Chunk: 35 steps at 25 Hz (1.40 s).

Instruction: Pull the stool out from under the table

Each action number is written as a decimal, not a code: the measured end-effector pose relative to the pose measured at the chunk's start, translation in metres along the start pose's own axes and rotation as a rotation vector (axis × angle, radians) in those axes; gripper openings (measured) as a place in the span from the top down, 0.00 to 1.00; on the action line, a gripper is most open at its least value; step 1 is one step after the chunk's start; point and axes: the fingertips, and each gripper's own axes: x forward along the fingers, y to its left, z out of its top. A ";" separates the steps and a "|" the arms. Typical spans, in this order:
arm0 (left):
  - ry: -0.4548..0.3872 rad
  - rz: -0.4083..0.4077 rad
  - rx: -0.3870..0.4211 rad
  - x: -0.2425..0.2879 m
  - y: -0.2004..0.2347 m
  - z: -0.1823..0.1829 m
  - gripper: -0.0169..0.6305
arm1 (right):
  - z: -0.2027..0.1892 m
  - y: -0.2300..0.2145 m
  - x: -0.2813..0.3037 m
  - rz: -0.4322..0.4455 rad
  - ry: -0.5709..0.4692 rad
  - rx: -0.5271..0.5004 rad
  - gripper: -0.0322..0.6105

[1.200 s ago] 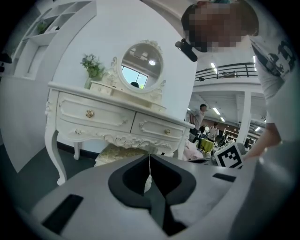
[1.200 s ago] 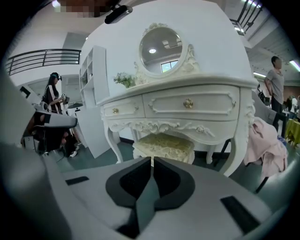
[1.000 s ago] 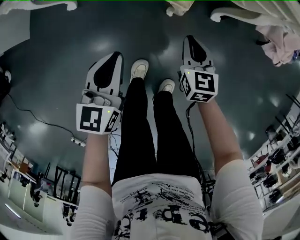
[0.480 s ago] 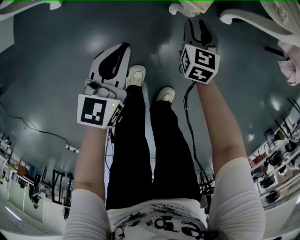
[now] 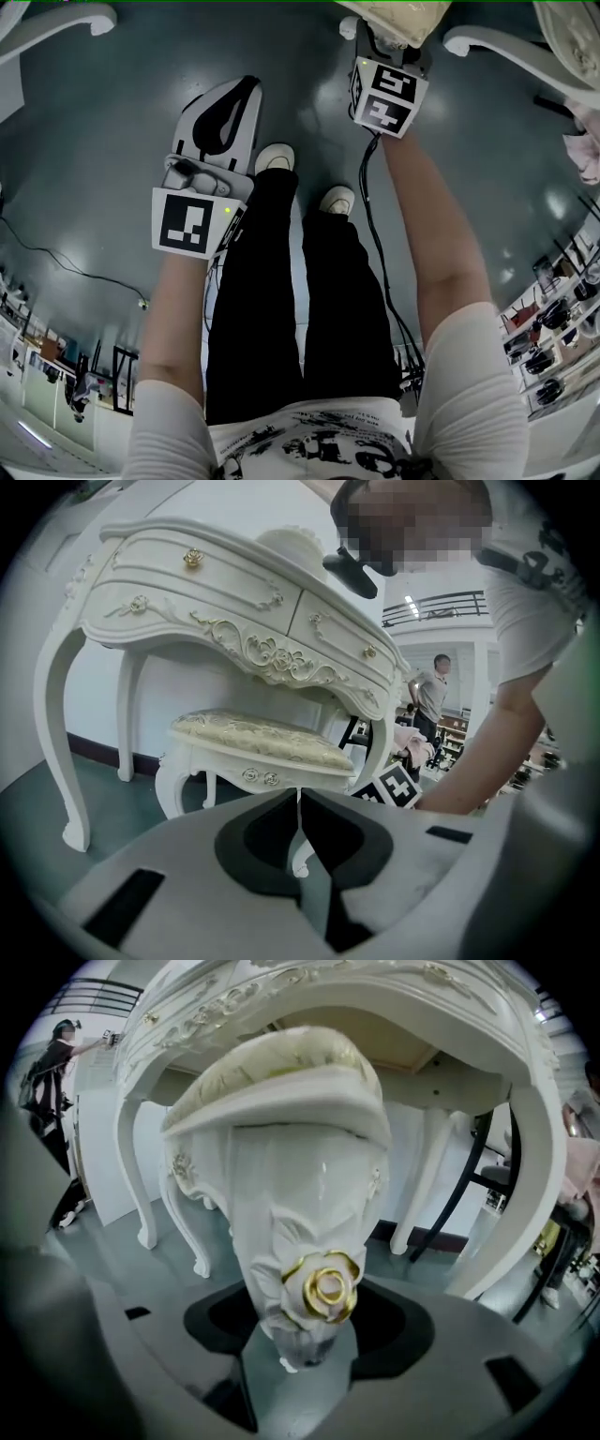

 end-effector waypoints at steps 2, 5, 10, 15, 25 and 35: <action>0.002 -0.024 0.004 0.002 -0.001 -0.001 0.94 | -0.001 -0.002 0.007 -0.029 0.005 0.016 0.53; -0.002 -0.047 0.014 0.004 0.000 0.000 0.94 | 0.000 -0.006 0.013 -0.074 -0.001 0.034 0.53; -0.016 -0.057 0.032 0.001 0.007 -0.002 0.94 | -0.001 -0.006 0.011 -0.071 0.011 0.048 0.54; 0.006 -0.045 0.054 -0.014 0.012 -0.009 0.94 | -0.003 0.001 0.005 -0.046 0.028 0.044 0.55; 0.048 -0.018 0.048 -0.047 -0.005 -0.031 0.94 | -0.033 0.009 -0.031 0.015 0.064 0.012 0.55; 0.062 -0.016 0.041 -0.077 -0.039 -0.048 0.94 | -0.067 0.011 -0.071 0.094 0.085 -0.051 0.55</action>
